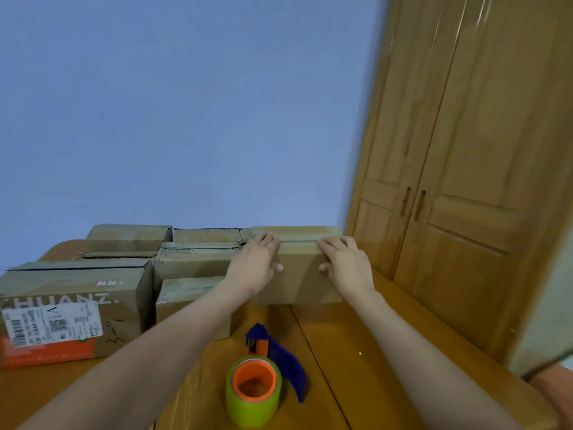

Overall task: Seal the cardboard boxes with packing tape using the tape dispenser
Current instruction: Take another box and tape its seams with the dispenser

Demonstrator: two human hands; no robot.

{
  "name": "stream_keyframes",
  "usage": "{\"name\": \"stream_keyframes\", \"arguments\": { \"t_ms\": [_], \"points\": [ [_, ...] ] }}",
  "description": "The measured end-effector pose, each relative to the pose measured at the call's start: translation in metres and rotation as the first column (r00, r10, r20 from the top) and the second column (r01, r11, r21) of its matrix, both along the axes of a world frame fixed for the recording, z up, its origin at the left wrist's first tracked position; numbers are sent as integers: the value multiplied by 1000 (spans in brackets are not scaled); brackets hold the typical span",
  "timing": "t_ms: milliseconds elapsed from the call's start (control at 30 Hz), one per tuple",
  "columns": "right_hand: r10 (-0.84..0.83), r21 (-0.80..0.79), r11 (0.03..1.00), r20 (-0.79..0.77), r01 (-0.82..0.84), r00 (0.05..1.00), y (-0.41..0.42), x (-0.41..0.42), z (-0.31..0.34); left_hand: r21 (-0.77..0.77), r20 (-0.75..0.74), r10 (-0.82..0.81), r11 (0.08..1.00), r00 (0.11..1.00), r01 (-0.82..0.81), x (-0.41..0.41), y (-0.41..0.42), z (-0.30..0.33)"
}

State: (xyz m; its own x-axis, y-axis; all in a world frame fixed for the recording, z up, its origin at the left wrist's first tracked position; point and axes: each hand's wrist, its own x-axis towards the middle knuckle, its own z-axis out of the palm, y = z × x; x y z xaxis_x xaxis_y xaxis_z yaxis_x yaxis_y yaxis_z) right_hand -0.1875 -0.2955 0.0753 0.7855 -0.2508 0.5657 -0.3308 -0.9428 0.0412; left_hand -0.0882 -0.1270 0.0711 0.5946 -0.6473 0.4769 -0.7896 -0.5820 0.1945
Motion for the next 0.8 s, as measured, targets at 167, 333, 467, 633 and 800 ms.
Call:
{"name": "stream_keyframes", "arguments": {
  "t_ms": [167, 333, 467, 633, 800],
  "points": [
    [140, -31, 990, 128, -137, 982, 45, -15, 35, -135, -32, 18, 991, 999, -23, -22, 59, 32],
    [345, 4, 935, 221, -355, 912, 116, -16, 36, -232, -86, 127, 962, 988, -144, -38, 145, 33],
    [507, -21, 854, 259, -520, 822, 173, -8, 13, -227, -127, 207, 946, 970, -232, -52, 217, 18],
    [617, 4, 773, 230, -635, 753, 228, -1, -36, -157, -151, 325, 925, 934, -347, -71, 282, -25],
    [624, 98, 769, 99, -631, 775, 248, -6, -95, 14, -263, 314, 947, 912, -321, -73, 307, -71]
  ]
}}
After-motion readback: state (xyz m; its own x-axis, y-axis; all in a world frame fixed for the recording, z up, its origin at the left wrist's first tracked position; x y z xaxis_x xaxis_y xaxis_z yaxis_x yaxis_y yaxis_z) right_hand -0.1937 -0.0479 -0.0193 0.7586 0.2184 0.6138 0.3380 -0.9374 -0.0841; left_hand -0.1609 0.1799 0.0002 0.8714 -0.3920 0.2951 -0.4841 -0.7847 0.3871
